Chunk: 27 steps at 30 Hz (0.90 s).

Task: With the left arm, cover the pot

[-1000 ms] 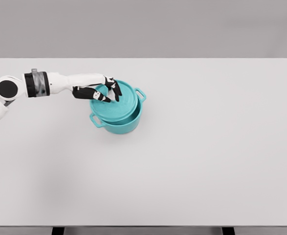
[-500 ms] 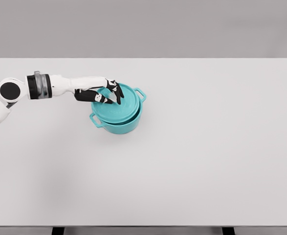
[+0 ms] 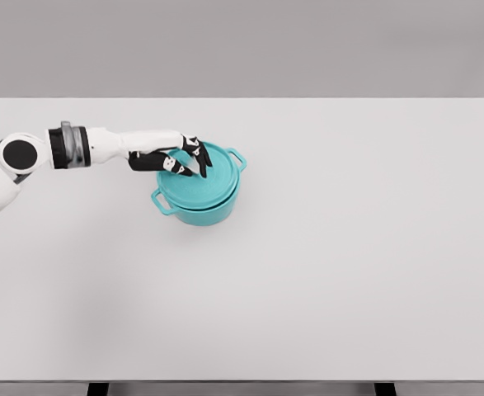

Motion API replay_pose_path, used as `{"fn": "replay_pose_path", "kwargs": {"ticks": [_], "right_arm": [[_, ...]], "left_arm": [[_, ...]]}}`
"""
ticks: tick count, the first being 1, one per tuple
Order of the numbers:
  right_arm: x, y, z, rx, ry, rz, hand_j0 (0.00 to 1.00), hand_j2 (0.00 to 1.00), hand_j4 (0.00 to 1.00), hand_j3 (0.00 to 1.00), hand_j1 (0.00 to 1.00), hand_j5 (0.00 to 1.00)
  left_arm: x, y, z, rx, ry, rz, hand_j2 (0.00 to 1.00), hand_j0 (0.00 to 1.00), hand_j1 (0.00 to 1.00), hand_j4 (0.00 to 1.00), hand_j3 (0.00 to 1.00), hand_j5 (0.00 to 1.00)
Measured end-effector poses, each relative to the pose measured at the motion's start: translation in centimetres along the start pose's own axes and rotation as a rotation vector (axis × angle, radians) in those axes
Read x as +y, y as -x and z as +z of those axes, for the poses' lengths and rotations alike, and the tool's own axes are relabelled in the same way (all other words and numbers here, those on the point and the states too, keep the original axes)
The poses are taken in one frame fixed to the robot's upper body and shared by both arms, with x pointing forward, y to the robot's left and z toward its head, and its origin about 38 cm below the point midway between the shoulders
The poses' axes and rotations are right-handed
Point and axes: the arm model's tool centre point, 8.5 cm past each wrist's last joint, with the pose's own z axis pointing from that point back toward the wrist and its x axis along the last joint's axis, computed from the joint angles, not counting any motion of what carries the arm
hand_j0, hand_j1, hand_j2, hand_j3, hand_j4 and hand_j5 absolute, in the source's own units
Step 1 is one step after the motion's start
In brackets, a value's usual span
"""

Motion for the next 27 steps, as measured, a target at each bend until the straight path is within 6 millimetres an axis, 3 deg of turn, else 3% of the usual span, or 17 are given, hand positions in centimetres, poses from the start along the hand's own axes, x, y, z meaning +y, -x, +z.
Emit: {"fn": "replay_pose_path", "kwargs": {"ticks": [19,27], "right_arm": [[0.00,0.00,0.00,0.000,0.000,0.000,1.00,1.00,1.00,1.00,1.00,1.00],[0.00,0.00,0.00,0.000,0.000,0.000,1.00,1.00,1.00,1.00,1.00,1.00]], "left_arm": [[-0.16,-0.09,-0.11,-0.003,0.000,0.007,0.51,0.51,0.51,0.51,0.51,0.51],[-0.14,-0.08,-0.07,-0.003,-0.002,0.009,0.61,0.61,0.61,0.61,0.61,0.61]]}}
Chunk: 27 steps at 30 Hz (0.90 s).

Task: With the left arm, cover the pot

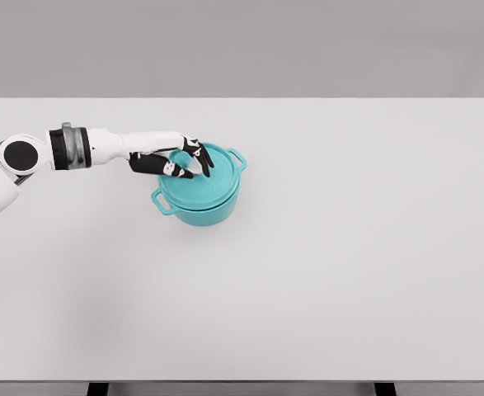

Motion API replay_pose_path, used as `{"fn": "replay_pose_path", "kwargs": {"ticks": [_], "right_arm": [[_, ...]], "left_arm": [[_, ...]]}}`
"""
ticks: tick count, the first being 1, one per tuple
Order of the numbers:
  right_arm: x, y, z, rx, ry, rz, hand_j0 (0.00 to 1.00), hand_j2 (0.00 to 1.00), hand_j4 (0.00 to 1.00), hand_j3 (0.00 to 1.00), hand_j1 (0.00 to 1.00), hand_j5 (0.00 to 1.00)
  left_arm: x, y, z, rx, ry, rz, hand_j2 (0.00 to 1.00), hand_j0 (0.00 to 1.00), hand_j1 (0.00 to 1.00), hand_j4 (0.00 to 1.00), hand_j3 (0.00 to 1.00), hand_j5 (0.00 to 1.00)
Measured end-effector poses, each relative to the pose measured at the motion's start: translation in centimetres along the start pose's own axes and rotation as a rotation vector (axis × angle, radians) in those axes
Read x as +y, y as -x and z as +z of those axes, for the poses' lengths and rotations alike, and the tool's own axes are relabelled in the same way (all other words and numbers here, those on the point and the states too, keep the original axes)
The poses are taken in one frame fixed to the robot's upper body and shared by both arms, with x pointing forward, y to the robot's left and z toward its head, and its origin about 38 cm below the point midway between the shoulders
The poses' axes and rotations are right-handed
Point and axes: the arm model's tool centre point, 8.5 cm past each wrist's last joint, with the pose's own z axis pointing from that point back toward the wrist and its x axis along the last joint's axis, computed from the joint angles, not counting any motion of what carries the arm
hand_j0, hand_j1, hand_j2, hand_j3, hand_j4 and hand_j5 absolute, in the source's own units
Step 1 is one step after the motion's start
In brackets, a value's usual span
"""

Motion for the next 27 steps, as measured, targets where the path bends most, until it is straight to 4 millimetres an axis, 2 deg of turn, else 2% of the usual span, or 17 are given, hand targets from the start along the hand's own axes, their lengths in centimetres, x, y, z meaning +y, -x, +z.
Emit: {"fn": "replay_pose_path", "kwargs": {"ticks": [27], "right_arm": [[0.00,0.00,0.00,0.000,0.000,0.000,1.00,1.00,1.00,1.00,1.00,1.00]], "left_arm": [[0.02,0.02,0.01,0.000,-0.002,0.001,0.66,0.66,0.66,0.66,0.66,0.66]]}}
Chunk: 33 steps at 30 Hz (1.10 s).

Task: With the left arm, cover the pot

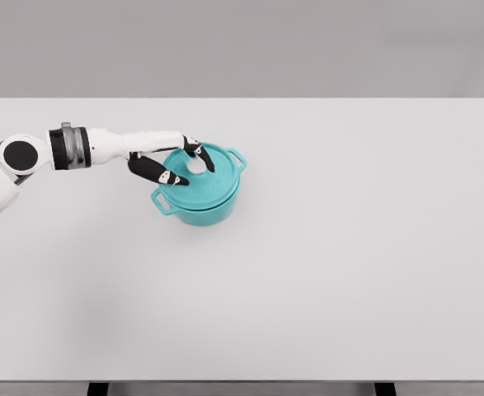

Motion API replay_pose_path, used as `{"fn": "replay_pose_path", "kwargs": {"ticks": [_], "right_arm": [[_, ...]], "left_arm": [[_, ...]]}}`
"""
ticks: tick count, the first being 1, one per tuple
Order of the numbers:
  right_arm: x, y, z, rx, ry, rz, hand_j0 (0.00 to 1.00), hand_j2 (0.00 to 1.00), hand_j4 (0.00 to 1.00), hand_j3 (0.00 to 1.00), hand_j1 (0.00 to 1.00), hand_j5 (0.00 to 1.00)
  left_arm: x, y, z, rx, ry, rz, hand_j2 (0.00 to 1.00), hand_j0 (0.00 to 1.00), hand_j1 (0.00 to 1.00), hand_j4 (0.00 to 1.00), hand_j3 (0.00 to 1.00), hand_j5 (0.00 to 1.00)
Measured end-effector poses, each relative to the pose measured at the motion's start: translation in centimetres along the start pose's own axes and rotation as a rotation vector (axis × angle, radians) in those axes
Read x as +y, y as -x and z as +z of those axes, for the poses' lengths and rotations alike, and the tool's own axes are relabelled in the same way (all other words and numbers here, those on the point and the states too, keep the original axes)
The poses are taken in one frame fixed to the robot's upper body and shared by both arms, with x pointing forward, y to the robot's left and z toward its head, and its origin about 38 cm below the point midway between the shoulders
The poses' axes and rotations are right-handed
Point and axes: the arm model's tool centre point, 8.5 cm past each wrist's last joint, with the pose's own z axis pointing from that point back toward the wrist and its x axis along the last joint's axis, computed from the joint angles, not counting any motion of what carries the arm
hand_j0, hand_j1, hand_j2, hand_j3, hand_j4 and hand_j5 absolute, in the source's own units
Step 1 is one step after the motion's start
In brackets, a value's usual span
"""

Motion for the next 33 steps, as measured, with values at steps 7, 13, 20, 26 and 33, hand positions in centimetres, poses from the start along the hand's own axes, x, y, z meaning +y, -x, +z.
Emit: {"fn": "replay_pose_path", "kwargs": {"ticks": [7,13,20,26,33], "right_arm": [[0.00,0.00,0.00,0.000,0.000,0.000,1.00,1.00,1.00,1.00,1.00,1.00],[0.00,0.00,0.00,0.000,0.000,0.000,1.00,1.00,1.00,1.00,1.00,1.00],[0.00,0.00,0.00,0.000,0.000,0.000,1.00,1.00,1.00,1.00,1.00,1.00],[0.00,0.00,0.00,0.000,0.000,0.000,1.00,1.00,1.00,1.00,1.00,1.00],[0.00,0.00,0.00,0.000,0.000,0.000,1.00,1.00,1.00,1.00,1.00,1.00]], "left_arm": [[0.03,-0.02,0.00,0.000,0.001,-0.002,0.69,0.69,0.69,0.69,0.69,0.69],[0.04,-0.02,0.01,0.001,0.001,-0.001,0.72,0.72,0.72,0.72,0.72,0.72],[0.06,-0.01,0.02,0.002,0.000,0.004,0.74,0.74,0.74,0.74,0.74,0.74],[0.10,-0.02,-0.02,0.003,-0.001,0.007,0.75,0.75,0.75,0.75,0.75,0.75],[0.12,-0.03,-0.01,0.004,0.001,0.003,0.77,0.77,0.77,0.77,0.77,0.77]]}}
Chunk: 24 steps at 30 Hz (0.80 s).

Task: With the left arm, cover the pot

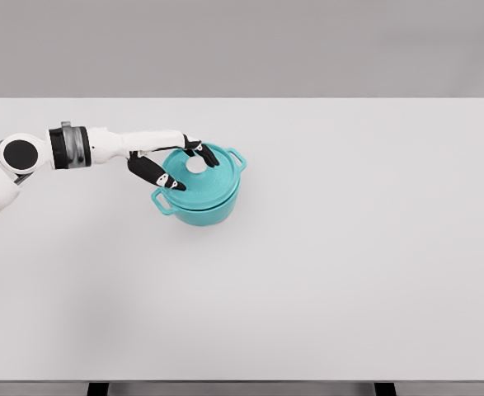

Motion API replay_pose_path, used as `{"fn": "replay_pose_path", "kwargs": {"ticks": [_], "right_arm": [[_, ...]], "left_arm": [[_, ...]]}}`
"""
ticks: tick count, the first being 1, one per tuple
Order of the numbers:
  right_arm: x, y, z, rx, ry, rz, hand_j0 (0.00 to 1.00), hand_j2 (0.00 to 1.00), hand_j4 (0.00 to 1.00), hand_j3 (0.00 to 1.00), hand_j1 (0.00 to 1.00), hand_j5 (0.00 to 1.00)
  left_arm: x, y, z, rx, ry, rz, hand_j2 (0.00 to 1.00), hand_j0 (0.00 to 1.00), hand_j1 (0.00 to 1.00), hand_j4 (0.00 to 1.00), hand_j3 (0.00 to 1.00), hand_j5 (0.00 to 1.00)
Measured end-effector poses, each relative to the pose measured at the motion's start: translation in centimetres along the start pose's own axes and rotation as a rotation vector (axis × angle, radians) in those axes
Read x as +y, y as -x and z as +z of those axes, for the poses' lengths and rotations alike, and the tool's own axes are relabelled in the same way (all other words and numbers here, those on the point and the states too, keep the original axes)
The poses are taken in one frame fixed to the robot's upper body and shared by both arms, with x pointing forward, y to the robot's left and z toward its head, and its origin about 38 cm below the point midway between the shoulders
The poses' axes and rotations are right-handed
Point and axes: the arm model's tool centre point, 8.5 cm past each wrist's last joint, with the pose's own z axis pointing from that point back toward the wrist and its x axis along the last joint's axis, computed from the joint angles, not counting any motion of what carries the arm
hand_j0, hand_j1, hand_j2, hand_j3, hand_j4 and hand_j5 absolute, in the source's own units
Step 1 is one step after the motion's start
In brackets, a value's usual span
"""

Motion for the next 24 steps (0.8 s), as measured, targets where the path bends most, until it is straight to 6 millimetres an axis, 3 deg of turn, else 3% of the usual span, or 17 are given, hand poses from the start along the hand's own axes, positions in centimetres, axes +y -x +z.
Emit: {"fn": "replay_pose_path", "kwargs": {"ticks": [24], "right_arm": [[0.00,0.00,0.00,0.000,0.000,0.000,1.00,1.00,1.00,1.00,1.00,1.00]], "left_arm": [[0.03,-0.09,-0.09,0.004,-0.003,0.005,0.82,0.82,0.82,0.82,0.82,0.82]]}}
